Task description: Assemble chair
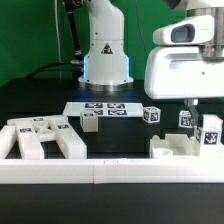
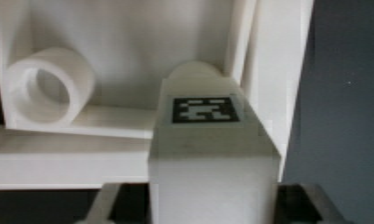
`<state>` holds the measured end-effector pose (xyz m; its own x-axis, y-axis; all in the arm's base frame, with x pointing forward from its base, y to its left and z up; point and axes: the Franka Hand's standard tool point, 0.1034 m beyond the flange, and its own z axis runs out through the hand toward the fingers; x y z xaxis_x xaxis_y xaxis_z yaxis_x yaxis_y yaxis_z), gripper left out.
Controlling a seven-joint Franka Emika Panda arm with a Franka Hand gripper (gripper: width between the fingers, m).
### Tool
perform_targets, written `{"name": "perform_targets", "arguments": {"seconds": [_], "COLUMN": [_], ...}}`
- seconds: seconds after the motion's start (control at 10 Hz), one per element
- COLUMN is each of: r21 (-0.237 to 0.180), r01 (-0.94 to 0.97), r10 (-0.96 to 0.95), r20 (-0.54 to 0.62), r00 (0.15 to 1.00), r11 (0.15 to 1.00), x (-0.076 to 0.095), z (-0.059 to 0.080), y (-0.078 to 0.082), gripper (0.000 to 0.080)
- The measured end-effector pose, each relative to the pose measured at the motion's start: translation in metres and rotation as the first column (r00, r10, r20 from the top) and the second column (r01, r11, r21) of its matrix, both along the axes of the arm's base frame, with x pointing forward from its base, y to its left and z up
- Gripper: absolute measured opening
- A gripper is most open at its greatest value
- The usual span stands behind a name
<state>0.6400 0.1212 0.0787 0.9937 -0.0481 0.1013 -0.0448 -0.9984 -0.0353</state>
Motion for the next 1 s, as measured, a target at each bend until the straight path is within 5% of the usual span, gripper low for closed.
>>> {"name": "perform_targets", "arguments": {"seconds": [0.4, 0.7, 0.8, 0.9, 1.0], "r21": [0.02, 0.014, 0.017, 0.022, 0.024], "r01": [0.353, 0.384, 0.367, 0.364, 0.351], "r10": [-0.353, -0.383, -0.367, -0.364, -0.351], "r20": [-0.013, -0.012, -0.006, -0.003, -0.004], "r00": [0.935, 0.924, 0.93, 0.931, 0.936], "r11": [0.935, 0.923, 0.93, 0.931, 0.936], "x": [0.0, 0.0, 0.002, -0.001, -0.006], "z": [0.0, 0.001, 0.006, 0.013, 0.019], "y": [-0.012, -0.017, -0.017, -0.014, -0.012], "gripper": [0.0291, 0.0322, 0.0505, 0.0505, 0.0621]}}
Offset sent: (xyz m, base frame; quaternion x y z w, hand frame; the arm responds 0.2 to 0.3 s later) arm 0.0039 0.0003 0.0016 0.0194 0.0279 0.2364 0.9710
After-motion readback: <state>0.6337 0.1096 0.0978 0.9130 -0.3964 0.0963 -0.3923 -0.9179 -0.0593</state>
